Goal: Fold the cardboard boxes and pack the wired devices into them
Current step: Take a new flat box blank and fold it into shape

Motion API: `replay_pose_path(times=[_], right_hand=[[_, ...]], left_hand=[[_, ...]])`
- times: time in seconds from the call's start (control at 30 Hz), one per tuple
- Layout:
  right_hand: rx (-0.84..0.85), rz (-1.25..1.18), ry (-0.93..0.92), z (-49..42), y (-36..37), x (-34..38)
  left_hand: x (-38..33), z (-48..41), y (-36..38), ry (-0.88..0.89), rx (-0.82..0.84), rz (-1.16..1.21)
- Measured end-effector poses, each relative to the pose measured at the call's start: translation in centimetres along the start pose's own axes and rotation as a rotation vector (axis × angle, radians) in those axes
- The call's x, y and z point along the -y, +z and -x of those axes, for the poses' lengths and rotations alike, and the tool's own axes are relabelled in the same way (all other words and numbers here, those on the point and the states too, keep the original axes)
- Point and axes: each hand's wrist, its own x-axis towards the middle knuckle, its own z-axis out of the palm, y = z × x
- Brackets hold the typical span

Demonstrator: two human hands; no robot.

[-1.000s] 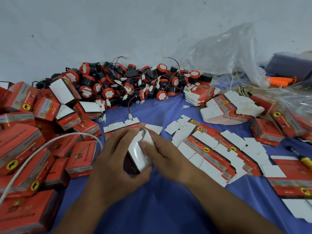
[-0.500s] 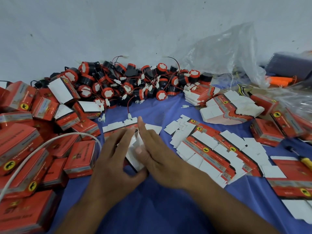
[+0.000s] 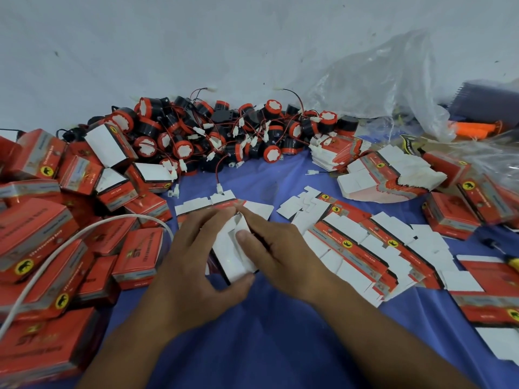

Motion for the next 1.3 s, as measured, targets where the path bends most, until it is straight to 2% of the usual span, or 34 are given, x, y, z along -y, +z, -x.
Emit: replay_pose_path(times=[0.13,0.3,0.37,0.47,0.6,0.83,1.07,1.3], right_hand=[[-0.048,-0.093,0.025,0.0,0.6,-0.1],[0.093,-0.447,0.143,-0.2,0.3,0.4],[0.143,-0.497,0.165,-0.2,0.0,0.4],[0.170,-0.522,0.203,-0.1,-0.4,0.4],[0.184,-0.542,0.159,0.0,-0.8,0.3],[0.144,-0.583,0.105,-0.1,-0.4,0.2],[0.214,-0.646,0.077,0.0,0.1,0.6],[0.064,-0.570,0.200,-0.1,0.9,1.1]], left_hand=[[-0.1,-0.1,-0.3,-0.026,0.009,-0.002],[-0.3,-0.3,-0.7,-0.072,-0.044,-0.002],[-0.3,-0.3,-0.7,-0.076,-0.040,-0.005],[-0.2,-0.1,-0.9,-0.106,-0.023,0.027],[-0.4,-0.1,-1.3,-0.150,0.015,0.137],[-1.4,-0.3,-0.8,-0.348,-0.116,0.452],[-1.7,-0.4,-1.1,-0.341,-0.184,0.386],[-1.5,-0.1,-0.5,-0.248,-0.166,0.314]])
